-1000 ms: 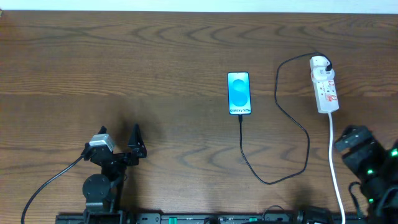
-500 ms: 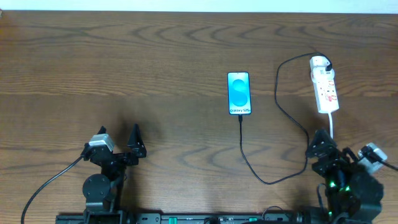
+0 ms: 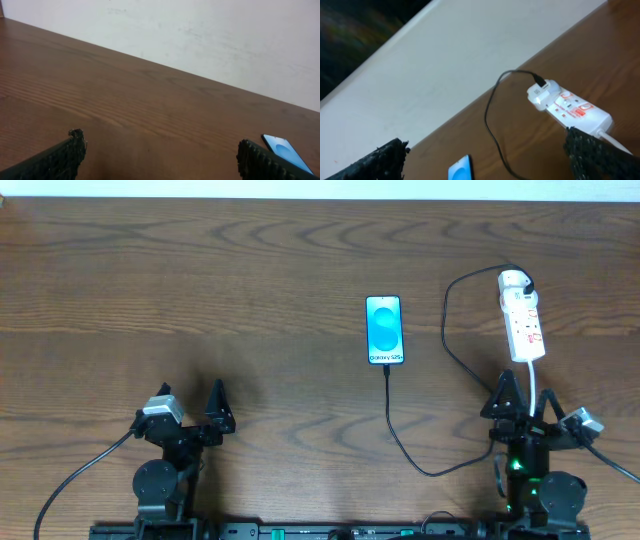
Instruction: Plug charger to phone and switch on socket
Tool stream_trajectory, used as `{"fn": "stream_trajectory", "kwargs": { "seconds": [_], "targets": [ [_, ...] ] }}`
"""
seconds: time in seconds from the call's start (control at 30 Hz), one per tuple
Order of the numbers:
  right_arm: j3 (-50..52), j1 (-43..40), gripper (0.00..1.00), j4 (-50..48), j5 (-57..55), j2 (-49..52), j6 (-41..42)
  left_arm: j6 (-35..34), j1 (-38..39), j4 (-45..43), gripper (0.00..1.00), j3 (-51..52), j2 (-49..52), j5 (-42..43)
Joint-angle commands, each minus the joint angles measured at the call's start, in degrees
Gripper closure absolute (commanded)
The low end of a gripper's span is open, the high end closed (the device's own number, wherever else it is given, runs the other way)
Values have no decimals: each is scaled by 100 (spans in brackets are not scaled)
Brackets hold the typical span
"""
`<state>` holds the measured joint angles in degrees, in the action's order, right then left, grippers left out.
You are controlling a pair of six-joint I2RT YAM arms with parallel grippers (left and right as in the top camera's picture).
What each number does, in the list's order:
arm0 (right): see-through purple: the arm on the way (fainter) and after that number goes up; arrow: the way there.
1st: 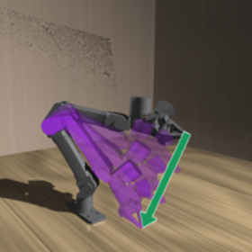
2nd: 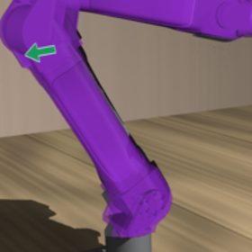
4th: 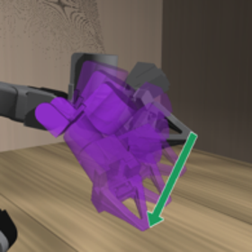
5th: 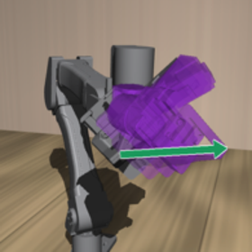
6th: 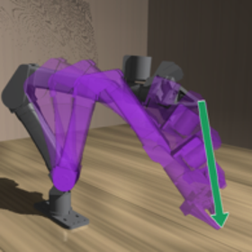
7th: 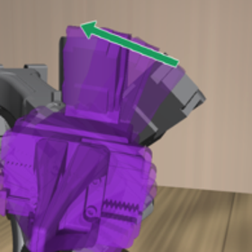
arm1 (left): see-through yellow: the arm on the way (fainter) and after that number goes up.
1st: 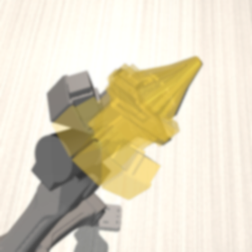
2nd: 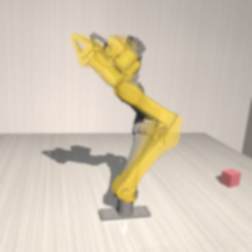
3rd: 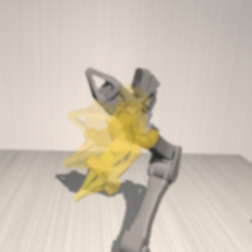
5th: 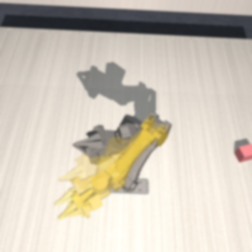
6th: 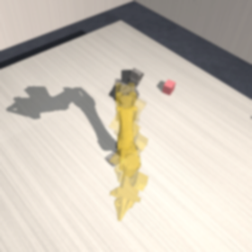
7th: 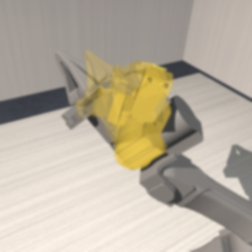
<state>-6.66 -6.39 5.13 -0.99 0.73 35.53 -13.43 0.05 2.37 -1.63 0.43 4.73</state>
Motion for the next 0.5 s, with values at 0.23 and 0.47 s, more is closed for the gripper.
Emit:
{"fn": "stream_trajectory", "kwargs": {
  "seconds": [0.23,0.47],
  "targets": [
    [634,50,1,-647,175,-46,-144,74,2,116,2,140,-20,13],
    [636,50,1,-70,181,-44,-1073,74,2,116,1,140,-20,13]
  ]
}}
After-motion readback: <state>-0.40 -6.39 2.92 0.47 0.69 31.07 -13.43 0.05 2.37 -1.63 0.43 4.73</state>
